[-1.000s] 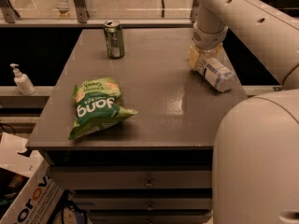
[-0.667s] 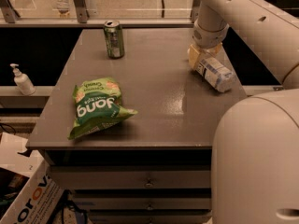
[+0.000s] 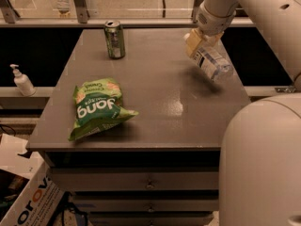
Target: Place blue plastic bottle upright
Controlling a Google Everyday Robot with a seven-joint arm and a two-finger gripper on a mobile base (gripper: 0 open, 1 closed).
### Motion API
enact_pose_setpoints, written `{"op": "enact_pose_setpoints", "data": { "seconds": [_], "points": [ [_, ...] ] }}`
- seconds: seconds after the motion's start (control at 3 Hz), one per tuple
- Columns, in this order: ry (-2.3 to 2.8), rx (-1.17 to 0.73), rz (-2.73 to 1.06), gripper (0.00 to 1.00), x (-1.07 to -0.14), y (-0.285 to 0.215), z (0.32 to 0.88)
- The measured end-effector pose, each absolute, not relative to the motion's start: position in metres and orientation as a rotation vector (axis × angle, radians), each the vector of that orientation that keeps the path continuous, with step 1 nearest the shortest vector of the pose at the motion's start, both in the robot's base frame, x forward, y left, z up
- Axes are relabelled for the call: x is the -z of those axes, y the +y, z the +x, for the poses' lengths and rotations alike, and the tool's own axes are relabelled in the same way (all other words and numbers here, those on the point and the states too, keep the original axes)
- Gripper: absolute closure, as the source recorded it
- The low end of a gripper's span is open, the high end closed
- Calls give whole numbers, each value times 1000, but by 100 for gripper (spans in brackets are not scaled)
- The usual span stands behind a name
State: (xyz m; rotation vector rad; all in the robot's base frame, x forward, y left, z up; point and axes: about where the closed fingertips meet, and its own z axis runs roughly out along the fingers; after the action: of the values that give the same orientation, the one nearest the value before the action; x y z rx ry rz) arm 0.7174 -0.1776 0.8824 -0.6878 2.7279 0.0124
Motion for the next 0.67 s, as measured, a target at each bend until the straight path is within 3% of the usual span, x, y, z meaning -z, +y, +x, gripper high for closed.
{"op": "enact_pose_setpoints", "data": {
  "seconds": [0.67],
  "points": [
    [2479, -303, -760, 100, -937, -147, 710]
  ]
}}
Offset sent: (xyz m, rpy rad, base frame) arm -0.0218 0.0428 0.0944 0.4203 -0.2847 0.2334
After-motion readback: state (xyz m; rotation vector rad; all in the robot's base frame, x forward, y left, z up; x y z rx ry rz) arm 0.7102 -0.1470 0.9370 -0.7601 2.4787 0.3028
